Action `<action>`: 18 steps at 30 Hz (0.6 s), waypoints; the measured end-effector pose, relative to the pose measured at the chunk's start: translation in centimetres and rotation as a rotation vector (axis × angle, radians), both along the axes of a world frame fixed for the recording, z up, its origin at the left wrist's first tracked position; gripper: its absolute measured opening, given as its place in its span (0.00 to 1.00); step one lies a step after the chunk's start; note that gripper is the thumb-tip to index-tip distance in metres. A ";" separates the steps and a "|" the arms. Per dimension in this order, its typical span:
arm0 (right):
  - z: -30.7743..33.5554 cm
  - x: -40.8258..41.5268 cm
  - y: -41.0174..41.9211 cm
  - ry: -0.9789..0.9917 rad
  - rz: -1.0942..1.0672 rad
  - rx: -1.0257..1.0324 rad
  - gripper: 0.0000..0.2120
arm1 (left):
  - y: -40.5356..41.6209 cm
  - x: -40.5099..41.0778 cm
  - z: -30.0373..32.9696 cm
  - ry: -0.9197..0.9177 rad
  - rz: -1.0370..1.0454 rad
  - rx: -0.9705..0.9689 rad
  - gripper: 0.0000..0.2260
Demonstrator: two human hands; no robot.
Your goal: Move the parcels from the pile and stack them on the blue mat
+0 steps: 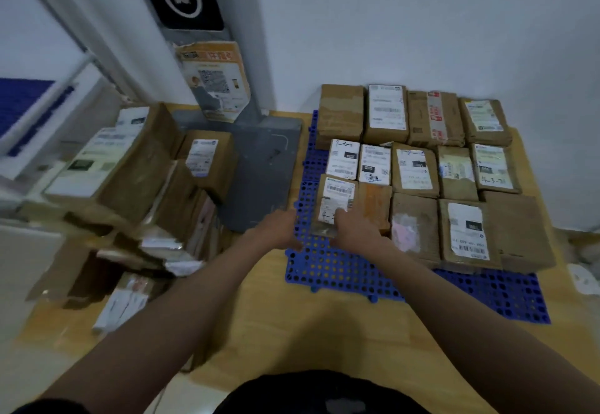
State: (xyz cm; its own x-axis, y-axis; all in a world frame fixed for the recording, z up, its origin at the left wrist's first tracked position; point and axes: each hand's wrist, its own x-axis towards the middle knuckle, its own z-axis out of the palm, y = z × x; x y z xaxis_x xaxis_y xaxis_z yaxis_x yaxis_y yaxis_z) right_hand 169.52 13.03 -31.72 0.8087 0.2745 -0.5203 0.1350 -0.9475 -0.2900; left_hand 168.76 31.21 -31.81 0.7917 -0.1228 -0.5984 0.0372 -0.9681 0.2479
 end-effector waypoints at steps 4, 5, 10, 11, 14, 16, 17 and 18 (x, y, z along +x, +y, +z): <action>0.9 -3.5 3.5 0.056 0.144 0.034 0.20 | 2.7 -5.4 0.2 -0.009 0.125 -0.032 0.28; 1.0 -4.4 4.4 0.074 0.179 0.029 0.18 | 3.5 -6.8 0.2 -0.018 0.168 -0.044 0.28; 1.5 -8.2 8.3 0.122 0.295 0.064 0.16 | 7.7 -13.7 0.5 -0.022 0.322 -0.011 0.25; 1.7 -8.9 9.1 0.131 0.311 0.066 0.17 | 8.5 -15.0 0.6 -0.011 0.352 -0.012 0.23; 2.2 -10.4 11.8 0.152 0.368 0.083 0.17 | 11.2 -18.3 1.1 0.006 0.396 0.025 0.13; 2.5 -11.3 13.5 0.154 0.392 0.107 0.17 | 13.2 -20.0 1.5 -0.020 0.420 0.069 0.11; 2.6 -11.8 14.3 0.150 0.397 0.123 0.17 | 14.1 -20.7 1.7 -0.034 0.436 0.084 0.14; 2.7 -12.1 15.0 0.146 0.398 0.138 0.16 | 15.1 -21.3 1.9 -0.045 0.453 0.097 0.17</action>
State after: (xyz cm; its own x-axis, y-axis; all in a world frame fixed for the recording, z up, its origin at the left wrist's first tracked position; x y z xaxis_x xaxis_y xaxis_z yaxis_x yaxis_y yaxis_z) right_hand 157.38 28.07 -29.02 0.5468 0.6245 -0.5577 0.4294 -0.7810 -0.4535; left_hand 147.49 46.27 -29.96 0.7782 0.2961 -0.5538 0.4530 -0.8754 0.1686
